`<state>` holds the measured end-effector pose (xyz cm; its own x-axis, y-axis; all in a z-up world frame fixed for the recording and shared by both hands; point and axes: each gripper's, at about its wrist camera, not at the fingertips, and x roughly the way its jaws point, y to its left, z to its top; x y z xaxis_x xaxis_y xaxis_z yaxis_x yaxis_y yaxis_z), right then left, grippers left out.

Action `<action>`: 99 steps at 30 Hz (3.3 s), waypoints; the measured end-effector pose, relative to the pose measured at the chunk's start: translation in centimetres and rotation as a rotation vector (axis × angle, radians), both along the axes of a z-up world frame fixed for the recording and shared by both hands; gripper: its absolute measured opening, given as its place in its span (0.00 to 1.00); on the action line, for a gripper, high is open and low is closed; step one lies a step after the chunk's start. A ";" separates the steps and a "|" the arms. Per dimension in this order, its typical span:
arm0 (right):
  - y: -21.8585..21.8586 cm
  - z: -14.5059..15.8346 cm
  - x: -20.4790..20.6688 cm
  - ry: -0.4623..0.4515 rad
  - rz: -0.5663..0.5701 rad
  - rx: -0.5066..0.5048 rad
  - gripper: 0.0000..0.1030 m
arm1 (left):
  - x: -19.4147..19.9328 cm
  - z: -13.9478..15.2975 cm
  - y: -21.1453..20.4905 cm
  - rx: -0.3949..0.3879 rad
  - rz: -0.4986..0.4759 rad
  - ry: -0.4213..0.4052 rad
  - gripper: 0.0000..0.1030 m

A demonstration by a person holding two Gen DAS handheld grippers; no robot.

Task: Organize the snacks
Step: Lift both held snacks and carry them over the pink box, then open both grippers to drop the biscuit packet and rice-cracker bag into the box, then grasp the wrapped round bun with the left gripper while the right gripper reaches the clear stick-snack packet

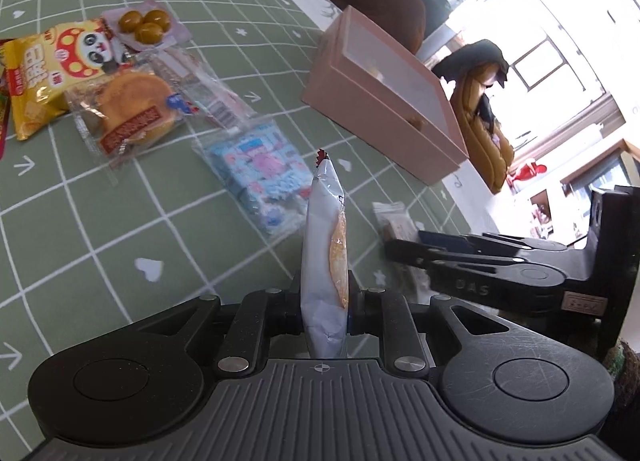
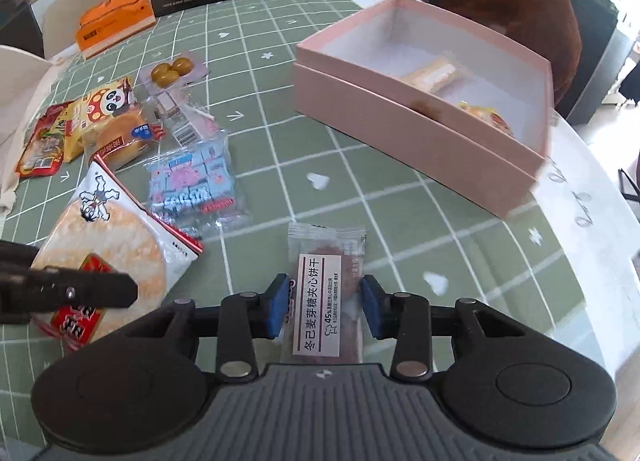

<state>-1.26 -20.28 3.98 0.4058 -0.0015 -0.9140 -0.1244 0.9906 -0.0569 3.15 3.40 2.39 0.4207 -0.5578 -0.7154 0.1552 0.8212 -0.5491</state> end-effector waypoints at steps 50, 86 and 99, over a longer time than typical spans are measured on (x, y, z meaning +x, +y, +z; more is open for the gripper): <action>2.9 0.5 7.9 -0.053 0.218 0.151 0.54 | 8.2 2.7 8.8 0.252 0.388 -0.064 0.23; 11.1 -3.6 14.6 0.043 0.277 0.056 0.61 | 0.6 2.0 6.0 0.258 0.187 -0.104 0.25; 12.7 -3.6 13.9 0.055 0.304 0.062 0.37 | -0.1 2.4 5.3 0.271 0.105 -0.157 0.25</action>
